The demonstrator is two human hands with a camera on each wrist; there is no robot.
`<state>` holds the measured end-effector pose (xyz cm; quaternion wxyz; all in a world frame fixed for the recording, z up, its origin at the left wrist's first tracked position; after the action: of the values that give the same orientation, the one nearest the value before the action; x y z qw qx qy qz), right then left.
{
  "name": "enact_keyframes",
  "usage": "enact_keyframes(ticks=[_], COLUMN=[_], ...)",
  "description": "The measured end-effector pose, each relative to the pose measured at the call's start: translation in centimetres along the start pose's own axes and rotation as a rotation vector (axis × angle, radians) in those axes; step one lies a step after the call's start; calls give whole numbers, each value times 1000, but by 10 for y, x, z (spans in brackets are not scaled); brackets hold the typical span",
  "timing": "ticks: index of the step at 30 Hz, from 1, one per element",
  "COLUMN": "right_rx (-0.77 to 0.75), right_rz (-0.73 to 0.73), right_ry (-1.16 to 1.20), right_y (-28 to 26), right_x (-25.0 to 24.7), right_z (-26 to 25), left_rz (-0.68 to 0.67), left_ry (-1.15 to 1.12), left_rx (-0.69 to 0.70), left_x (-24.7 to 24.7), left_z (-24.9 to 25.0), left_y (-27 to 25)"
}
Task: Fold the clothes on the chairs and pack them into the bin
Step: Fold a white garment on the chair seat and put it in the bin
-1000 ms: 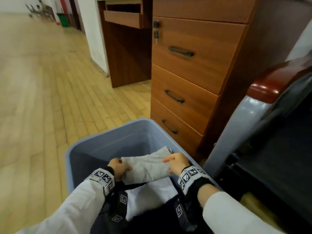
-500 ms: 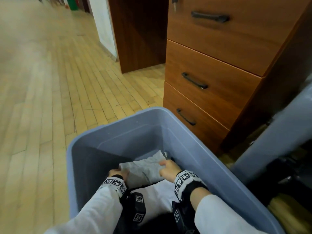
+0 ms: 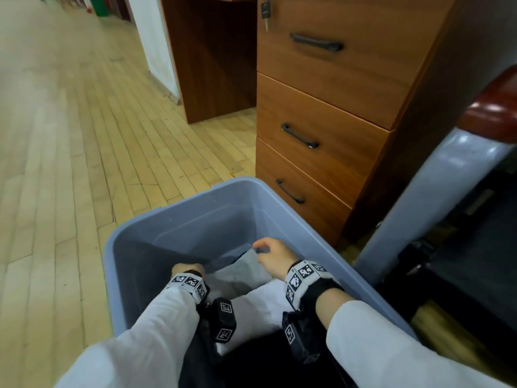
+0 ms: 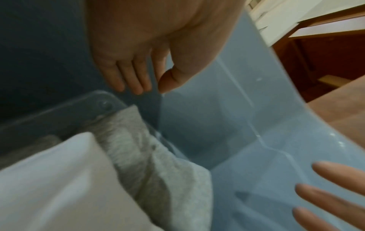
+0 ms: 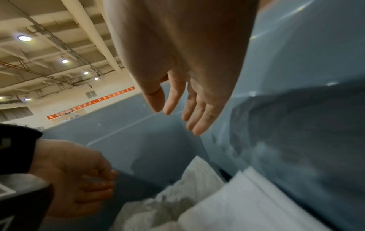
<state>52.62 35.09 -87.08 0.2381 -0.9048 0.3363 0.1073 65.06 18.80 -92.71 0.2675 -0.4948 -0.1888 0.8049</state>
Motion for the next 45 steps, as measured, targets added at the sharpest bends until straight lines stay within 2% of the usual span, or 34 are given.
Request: enact_keyframes(ticks=[3,5,8,11,15,18,21,24,28,34,39,45], right_rx=[-79,-132,-207,-266,-309,-333,-303,-258,-175,44,260,442], right_rz=[41,89,151,231,385,544,732,947,1215,1569,1764,1780], right_ry=[42,49,66,107,151,185,204,260,347,456,417,503], right_y=[-23,-43,-75,-121,-198,-261,-330,-408,-500,-629,-723,-791], right_x=[-20,-34,-58,-90,-149,-199,-254,-311,-360,-402,-423,-454], right_z=[-34,-58,-89,-109,-108,-97,-74,-32,32,133,191,269], left_rz=[95,88,61,5,-91,-200,-336,-475,-640,-934,-1131,-1230], left_ry=[-123,-232,-364,-385,-454,-489,-474,-338,-172,-90,-193,-356], left_rx=[-19,-19,54,193,403,582,747,898,988,932,804,749], left_x=[-21,-30,-41,-38,-8,5,40,95,164,260,301,348], left_z=[33,52,80,110,156,180,203,215,201,160,140,131], left_y=[-38,-68,-114,-151,-220,-332,-429,-523,-619,-714,-762,-804])
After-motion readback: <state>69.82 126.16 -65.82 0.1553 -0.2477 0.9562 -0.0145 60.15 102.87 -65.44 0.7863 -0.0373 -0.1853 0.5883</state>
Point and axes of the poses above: each hand's wrist, its own y-axis towards the middle knuckle, its own x-axis out of the palm, z = x × y, the point moved 1 cm from there along y, towards the middle knuckle, and after that the axes turned 15 degrees about y, right-handed, at the moved point
